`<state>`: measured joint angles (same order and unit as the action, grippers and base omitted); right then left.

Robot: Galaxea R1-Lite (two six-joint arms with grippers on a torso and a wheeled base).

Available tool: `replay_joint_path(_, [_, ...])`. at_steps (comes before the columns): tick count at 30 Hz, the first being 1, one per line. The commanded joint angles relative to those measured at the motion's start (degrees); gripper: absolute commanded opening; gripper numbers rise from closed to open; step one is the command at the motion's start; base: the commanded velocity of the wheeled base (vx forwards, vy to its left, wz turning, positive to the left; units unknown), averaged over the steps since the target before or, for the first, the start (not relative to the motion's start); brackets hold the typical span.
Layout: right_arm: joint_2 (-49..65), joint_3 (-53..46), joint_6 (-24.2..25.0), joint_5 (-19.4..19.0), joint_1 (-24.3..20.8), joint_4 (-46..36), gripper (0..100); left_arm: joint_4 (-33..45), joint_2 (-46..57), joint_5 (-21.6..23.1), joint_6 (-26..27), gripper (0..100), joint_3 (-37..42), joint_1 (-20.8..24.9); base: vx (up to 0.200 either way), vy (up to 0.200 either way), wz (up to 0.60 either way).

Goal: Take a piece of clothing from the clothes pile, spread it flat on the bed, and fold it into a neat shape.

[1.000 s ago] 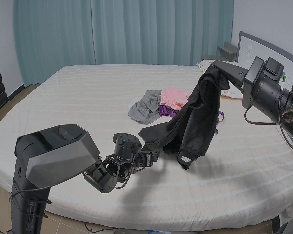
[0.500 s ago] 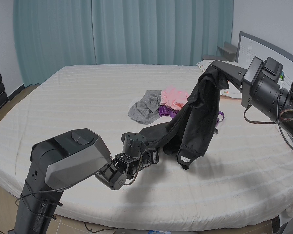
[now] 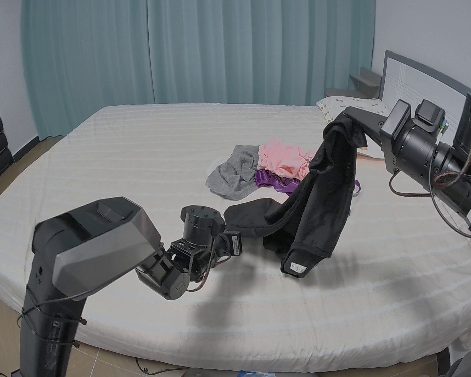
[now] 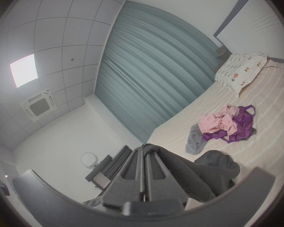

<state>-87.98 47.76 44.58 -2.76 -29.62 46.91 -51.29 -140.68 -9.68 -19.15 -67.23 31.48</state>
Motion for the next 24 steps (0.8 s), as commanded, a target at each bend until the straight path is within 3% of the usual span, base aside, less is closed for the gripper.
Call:
replay_joint_path(1, [-7.9, 2.0, 0.2, 0.1, 5.4, 0.3, 0, 0.1, 10.0, -3.8, -2.2, 0, 2.5, -1.6, 0.000, 0.000, 0.00])
replay_joint_path(9, [-15.8, 12.6, 0.0, 2.6, 10.0, 2.2, 0, 15.0, 29.3, -5.5, -9.8, 0, 0.0, -5.2, 0.000, 0.000, 0.00])
replay_joint_path(14, [-14.3, 19.4, -2.3, 6.7, 10.3, 5.7, 0, 17.1, 36.6, -6.2, -11.3, 0, -2.0, -5.9, 0.000, 0.000, 0.00])
replay_joint_path(15, [-14.3, 19.4, -2.3, 6.7, 10.3, 5.7, 0, 17.1, 36.6, -6.2, -11.3, 0, -2.0, -5.9, 0.000, 0.000, 0.00])
replay_joint_path(18, [-13.3, 15.3, -8.3, 6.7, 10.1, 6.0, 0, 17.3, 38.4, -6.4, -12.5, 0, 0.0, -5.8, 0.000, 0.000, 0.00])
replay_joint_path(24, [-16.3, 2.9, -11.2, 6.7, 9.6, 6.2, 0, 17.1, 37.2, -6.1, -16.7, 0, 9.8, -5.0, 0.000, 0.000, 0.00])
